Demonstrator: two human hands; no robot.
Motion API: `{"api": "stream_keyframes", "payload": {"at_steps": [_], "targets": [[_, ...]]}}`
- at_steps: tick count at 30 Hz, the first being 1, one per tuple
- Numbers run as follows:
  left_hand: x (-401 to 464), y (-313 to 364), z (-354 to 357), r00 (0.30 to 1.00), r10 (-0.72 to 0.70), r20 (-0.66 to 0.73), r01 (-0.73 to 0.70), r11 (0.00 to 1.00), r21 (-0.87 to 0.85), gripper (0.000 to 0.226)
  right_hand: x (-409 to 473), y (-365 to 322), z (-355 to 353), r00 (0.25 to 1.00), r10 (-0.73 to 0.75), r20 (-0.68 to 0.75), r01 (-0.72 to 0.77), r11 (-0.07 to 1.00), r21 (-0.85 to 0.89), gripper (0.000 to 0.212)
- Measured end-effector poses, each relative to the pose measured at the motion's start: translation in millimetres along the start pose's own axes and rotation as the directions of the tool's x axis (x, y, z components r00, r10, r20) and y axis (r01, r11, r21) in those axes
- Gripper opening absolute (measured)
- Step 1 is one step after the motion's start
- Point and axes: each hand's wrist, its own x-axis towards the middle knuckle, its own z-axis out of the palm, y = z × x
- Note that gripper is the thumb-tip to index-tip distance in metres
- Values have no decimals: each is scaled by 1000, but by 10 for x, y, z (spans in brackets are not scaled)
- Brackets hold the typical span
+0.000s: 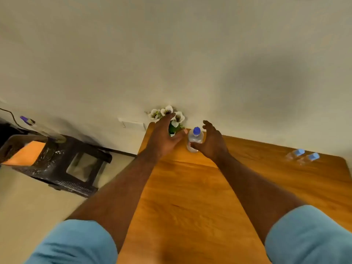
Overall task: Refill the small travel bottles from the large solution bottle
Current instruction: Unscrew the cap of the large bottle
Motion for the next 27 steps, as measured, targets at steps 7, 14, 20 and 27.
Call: {"api": "stream_keyframes", "payload": {"at_steps": [7,14,20,27], "targets": [[58,-221,82,1000,29,9,-29,999,32,71,146,1,295,995,76,-72,-78,997,-25,100],[67,-202,78,999,20,44,-20,1000,-5,71,74,-55,193,990,73,-121,-76,997,-13,89],[40,166,-15,974,-44,222,75,988,-133,89,-162,-280,-367,996,16,-90,-18,1000,-15,93],[101,1087,-24,928,63,368,-16,991,-130,109,-527,-783,-1619,993,-74,-97,69,996,-47,95]]}}
